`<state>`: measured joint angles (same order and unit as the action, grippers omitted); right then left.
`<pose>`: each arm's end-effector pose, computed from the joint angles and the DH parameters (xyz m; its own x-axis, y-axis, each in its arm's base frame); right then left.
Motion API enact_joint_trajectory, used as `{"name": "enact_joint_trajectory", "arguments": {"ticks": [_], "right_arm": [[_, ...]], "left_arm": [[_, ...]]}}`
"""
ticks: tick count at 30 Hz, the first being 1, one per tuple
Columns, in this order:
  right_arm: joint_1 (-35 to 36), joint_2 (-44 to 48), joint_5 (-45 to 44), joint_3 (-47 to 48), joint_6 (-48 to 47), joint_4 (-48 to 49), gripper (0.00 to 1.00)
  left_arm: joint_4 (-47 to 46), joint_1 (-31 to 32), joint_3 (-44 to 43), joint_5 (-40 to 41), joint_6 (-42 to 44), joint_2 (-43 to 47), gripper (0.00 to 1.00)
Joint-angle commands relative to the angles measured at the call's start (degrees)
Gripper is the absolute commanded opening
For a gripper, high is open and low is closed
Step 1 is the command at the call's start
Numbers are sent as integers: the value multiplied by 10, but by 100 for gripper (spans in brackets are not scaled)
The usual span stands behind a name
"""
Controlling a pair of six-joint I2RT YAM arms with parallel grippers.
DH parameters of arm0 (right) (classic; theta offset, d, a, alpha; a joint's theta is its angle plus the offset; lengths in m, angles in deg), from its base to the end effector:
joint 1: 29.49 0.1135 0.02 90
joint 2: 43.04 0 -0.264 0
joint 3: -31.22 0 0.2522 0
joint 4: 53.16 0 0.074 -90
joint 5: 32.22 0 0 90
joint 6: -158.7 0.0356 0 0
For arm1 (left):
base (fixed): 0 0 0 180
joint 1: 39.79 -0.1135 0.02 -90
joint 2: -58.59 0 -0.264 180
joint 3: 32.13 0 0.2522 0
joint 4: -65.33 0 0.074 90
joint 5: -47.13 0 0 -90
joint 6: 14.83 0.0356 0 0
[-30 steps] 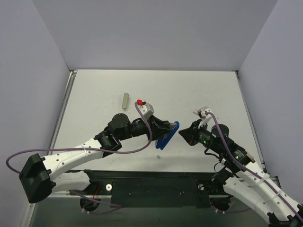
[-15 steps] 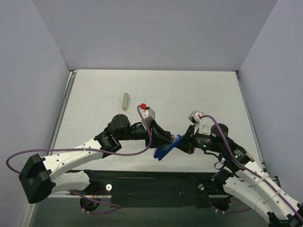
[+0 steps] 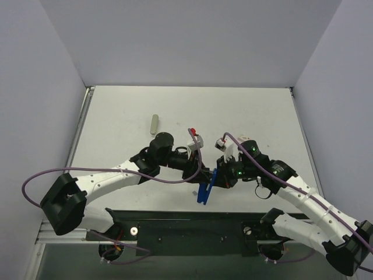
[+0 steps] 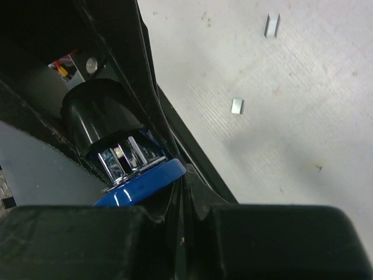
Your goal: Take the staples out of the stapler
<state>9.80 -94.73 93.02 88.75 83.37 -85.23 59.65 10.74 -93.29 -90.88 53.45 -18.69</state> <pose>0.1415 0.1424 0.3008 -0.5633 -0.1937 -0.8032 -0.8012 0.3653 0.4739 0.1705 -0.2487 0.2833 -0.4701 0.1814 -0.8638 0.8688 -0.0774 -0.4891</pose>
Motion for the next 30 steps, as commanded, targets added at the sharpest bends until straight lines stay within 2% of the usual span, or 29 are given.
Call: {"name": "enact_joint_trajectory", "arguments": {"ticks": [1, 7, 11, 20, 24, 26, 30], "right_arm": [[50, -39, 71, 59, -2, 231, 0], [50, 2, 4, 36, -4, 200, 0], [46, 40, -91, 15, 2, 161, 0], [-10, 145, -257, -37, 41, 97, 0], [-14, 166, -405, -45, 57, 59, 0], [-13, 164, -441, -44, 68, 43, 0], [-13, 161, -435, -49, 83, 42, 0]], "left_arm": [[-59, 62, -51, -53, 8, -33, 0], [-40, 61, -45, -10, 29, -7, 0], [-11, 58, -44, 38, 49, 17, 0], [105, 51, -81, 208, 99, 62, 0], [150, 32, -112, 290, 95, 51, 0], [179, 14, -139, 330, 85, 36, 0], [260, -33, -198, 398, 60, -1, 0]]}}
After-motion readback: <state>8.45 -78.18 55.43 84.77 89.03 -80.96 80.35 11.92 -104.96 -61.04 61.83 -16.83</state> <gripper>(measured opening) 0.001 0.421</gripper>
